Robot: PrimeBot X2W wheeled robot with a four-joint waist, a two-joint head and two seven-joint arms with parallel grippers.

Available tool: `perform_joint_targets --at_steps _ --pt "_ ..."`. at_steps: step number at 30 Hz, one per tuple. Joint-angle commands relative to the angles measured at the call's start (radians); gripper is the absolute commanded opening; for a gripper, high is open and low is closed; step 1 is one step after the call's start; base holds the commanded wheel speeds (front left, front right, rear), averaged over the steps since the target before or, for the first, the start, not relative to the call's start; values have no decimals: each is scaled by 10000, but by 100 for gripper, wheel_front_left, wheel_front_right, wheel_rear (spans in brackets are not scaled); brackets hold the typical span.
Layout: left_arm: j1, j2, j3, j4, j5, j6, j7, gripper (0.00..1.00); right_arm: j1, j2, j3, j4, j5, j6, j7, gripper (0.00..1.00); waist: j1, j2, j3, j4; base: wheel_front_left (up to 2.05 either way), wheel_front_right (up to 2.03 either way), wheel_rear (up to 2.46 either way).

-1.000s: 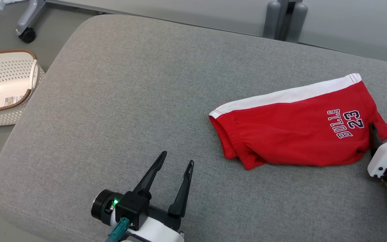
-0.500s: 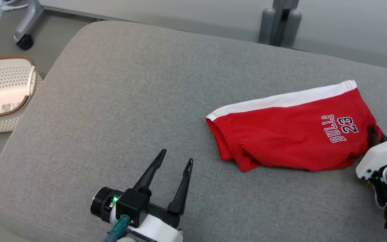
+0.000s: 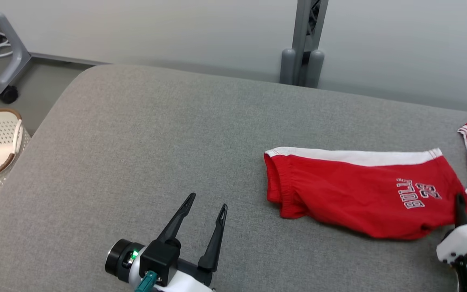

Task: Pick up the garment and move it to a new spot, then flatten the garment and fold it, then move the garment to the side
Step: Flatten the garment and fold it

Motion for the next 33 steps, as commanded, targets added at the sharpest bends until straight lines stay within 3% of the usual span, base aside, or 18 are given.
perform_joint_targets --at_steps 1,7,15,23,33 --pt "145 36 54 44 46 27 -36 100 345 83 -226 -208 -98 -9 -51 0 0 -1 -201 -118 0 0 0" --pt "350 31 71 77 36 51 -36 100 1322 541 -1121 -936 -471 -9 -52 0 0 -1 -609 -255 0 0 0" --pt "465 25 -52 158 -42 16 -36 100 1121 844 -1193 -1356 -930 -9 -53 0 0 -1 -924 -216 0 0 0" --pt "486 23 -133 216 -47 -35 -37 100 474 1296 -197 -2321 -1109 -9 -52 0 0 -1 -1069 137 0 0 0" --pt "446 22 -234 318 -42 -77 -37 100 11 1506 2560 -2137 -586 -9 -53 0 0 -1 -1135 873 0 0 0"
